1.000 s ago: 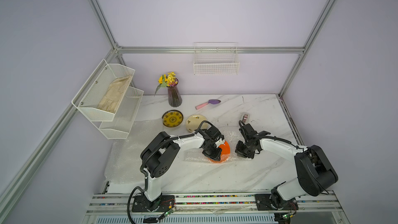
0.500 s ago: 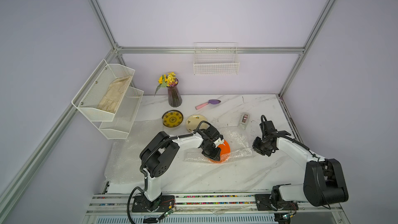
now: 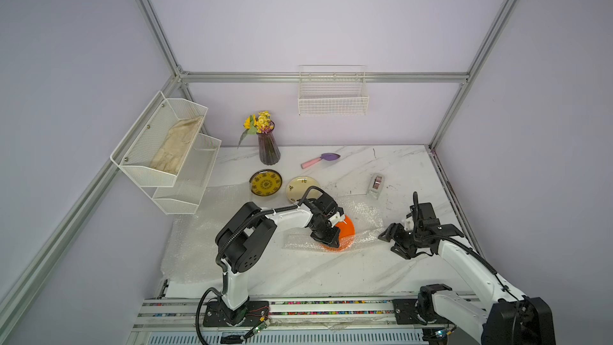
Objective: Wrap dinner plates in bubble wrap
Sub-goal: Wrap the plate in the bubble wrap.
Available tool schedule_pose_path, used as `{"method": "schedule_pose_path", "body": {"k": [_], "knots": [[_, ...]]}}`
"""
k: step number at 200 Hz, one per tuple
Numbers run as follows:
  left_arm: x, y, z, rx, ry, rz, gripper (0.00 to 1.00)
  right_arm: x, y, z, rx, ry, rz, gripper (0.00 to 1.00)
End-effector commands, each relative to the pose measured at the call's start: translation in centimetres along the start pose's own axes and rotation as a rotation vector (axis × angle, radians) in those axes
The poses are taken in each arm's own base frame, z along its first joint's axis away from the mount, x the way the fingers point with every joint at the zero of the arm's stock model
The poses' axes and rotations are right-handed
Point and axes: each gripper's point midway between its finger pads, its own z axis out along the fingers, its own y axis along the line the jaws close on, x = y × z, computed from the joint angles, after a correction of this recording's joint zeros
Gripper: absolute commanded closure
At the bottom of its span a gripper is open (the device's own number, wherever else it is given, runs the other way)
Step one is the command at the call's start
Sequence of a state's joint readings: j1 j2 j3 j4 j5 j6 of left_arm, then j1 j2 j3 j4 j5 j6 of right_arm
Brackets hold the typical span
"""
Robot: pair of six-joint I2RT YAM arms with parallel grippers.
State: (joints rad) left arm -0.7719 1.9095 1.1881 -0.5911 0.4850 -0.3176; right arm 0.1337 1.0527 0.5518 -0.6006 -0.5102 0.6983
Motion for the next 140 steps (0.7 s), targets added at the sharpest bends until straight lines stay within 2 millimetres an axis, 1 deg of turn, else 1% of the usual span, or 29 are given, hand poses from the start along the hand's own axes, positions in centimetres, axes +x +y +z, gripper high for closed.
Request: {"method": "schedule_pose_path", "body": {"k": [1, 14, 26, 41, 54, 67, 79, 91, 101, 109, 117, 132, 140], "knots": [[5.0, 3.8, 1.9, -0.116, 0.177, -0.075, 0.81, -1.4, 2.1, 1.2, -0.125, -0.025, -0.003, 0.34], [5.1, 3.9, 1.8, -0.119, 0.175, -0.075, 0.81, -2.4, 1.3, 1.8, -0.097, -0.076, -0.007, 0.37], [5.1, 4.0, 1.8, -0.120, 0.175, -0.080, 0.81, -2.8, 0.5, 2.5, -0.078, -0.094, 0.000, 0.41], [5.3, 4.2, 1.8, -0.123, 0.179, -0.086, 0.81, -3.2, -0.5, 3.0, -0.028, -0.111, -0.003, 0.50], [5.4, 4.3, 1.7, -0.124, 0.179, -0.090, 0.81, -3.5, -1.3, 3.1, 0.014, -0.127, 0.005, 0.61], [5.5, 4.4, 1.7, -0.126, 0.180, -0.093, 0.81, -4.0, -2.3, 2.8, 0.069, -0.162, 0.030, 0.79], [5.5, 4.6, 1.6, -0.129, 0.179, -0.096, 0.81, -4.4, -3.0, 2.3, 0.112, -0.190, 0.033, 0.91], [5.6, 4.7, 1.6, -0.131, 0.181, -0.100, 0.82, -4.5, -3.2, 1.9, 0.139, -0.194, 0.026, 1.00], [5.6, 4.8, 1.6, -0.132, 0.182, -0.101, 0.82, -4.6, -3.2, 1.4, 0.173, -0.187, -0.013, 1.00], [5.5, 4.9, 1.6, -0.130, 0.180, -0.102, 0.82, -4.8, -2.7, 1.0, 0.179, -0.188, -0.033, 1.00], [5.4, 4.8, 1.6, -0.127, 0.180, -0.103, 0.82, -4.9, -1.5, 0.6, 0.161, -0.190, -0.062, 1.00], [5.2, 4.5, 1.7, -0.112, 0.176, -0.101, 0.82, -4.6, 1.3, -0.4, 0.114, -0.214, -0.125, 1.00], [5.0, 4.5, 1.7, -0.110, 0.176, -0.100, 0.82, -4.1, 3.0, -0.7, 0.090, -0.216, -0.160, 1.00]]}}
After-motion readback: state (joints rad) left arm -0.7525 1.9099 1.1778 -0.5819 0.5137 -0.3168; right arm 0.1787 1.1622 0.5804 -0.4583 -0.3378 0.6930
